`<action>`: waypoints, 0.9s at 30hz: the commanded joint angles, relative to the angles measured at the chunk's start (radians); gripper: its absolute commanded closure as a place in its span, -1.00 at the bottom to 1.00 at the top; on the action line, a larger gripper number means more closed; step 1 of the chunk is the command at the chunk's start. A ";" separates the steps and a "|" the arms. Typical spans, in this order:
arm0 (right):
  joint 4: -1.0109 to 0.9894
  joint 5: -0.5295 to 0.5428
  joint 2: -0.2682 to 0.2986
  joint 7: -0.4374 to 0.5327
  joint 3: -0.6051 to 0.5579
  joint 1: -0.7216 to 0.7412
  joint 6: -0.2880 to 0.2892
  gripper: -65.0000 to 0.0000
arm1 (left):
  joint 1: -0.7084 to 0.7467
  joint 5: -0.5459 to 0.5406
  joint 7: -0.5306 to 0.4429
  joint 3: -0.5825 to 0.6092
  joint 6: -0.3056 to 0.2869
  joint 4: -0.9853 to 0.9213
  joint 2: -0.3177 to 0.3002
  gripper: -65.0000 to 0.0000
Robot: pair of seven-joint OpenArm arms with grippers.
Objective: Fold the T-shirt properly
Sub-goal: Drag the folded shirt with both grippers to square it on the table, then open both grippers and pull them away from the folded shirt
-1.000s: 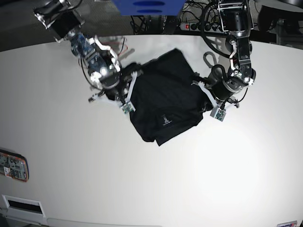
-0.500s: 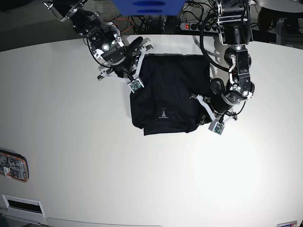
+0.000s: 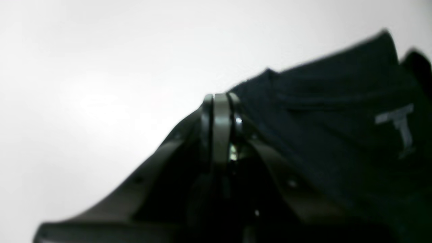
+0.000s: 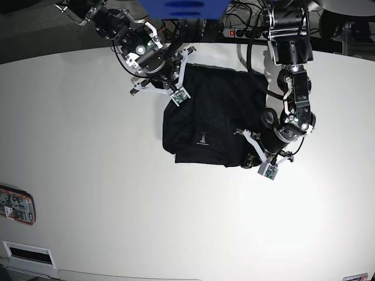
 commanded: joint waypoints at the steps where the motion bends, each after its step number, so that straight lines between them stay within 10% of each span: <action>1: 0.010 0.051 -0.002 -0.017 -0.005 -0.007 0.018 1.00 | -0.019 -0.015 -0.024 -0.002 -0.003 0.037 -0.007 1.00; 16: 0.096 0.048 -0.002 0.020 0.250 0.073 0.013 1.00 | 0.319 0.115 -0.027 -0.024 -0.003 0.704 -0.024 1.00; 27: 0.094 0.046 0.000 0.612 0.451 -0.027 0.013 1.00 | 0.505 0.117 -0.440 -0.203 -0.003 0.727 -0.017 1.00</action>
